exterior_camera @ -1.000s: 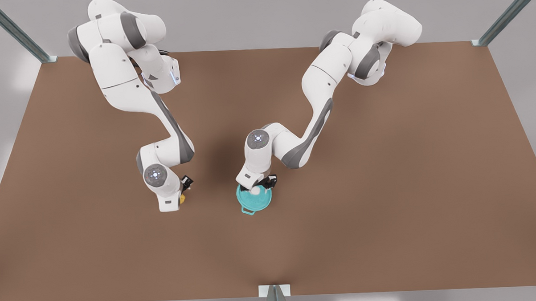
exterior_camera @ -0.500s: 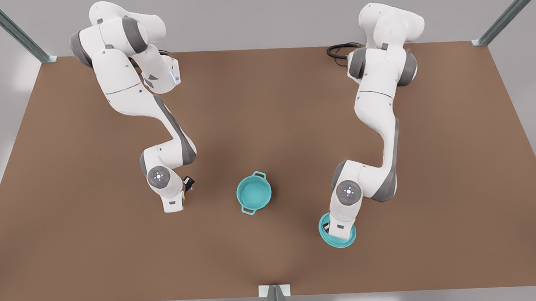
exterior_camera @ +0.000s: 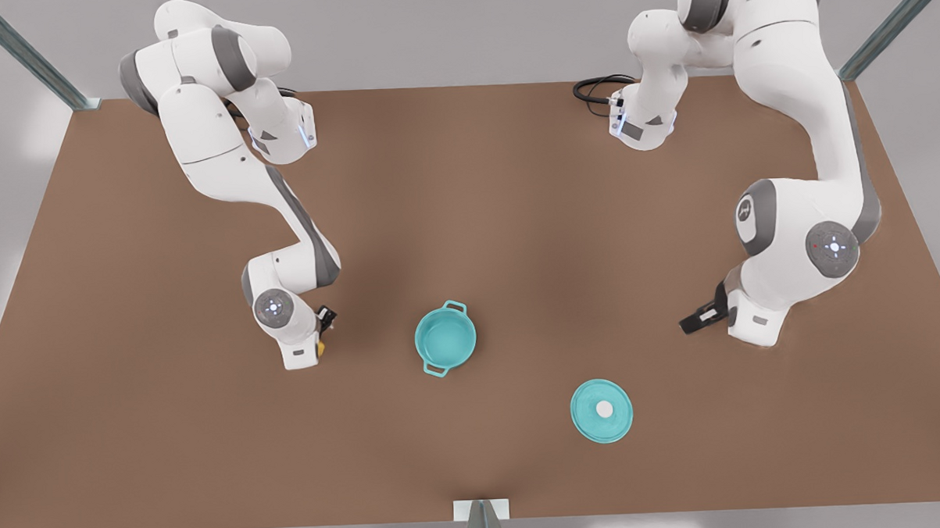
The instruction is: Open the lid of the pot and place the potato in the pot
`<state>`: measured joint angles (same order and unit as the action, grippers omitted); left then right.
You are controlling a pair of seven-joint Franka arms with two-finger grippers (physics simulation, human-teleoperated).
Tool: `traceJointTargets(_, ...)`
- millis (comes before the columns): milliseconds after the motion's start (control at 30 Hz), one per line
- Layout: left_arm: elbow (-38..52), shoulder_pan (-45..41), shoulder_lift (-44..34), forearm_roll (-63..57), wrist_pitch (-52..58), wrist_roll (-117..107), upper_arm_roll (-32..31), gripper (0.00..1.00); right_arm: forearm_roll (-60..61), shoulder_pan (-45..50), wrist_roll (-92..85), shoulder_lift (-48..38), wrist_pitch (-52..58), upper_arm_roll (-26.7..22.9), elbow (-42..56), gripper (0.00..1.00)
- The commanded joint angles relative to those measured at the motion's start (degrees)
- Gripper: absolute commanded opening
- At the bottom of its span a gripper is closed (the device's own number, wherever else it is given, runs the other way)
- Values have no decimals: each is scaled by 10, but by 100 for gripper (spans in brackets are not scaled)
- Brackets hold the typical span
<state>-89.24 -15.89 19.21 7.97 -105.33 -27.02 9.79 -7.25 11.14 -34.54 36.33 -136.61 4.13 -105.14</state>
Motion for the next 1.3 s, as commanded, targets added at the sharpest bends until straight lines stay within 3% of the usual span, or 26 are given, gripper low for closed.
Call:
traceJointTargets(0,-42,-15,-27,1,-10,311,0,100,1,-1,-26,1,-7,0,0,100)
traceJointTargets(233,-17,-15,-11,33,-25,316,-4,100,-3,-1,-26,10,-20,-1,6,100)
traceJointTargets(333,-17,-16,-11,32,-25,315,-4,100,-4,0,-26,10,-20,-1,7,72)
traceJointTargets(633,-5,-20,-3,25,-22,312,-6,100,-4,0,-28,8,-19,-1,7,53)
traceJointTargets(1267,-3,-45,5,13,-17,302,-2,100,4,41,-31,-62,20,23,17,52)
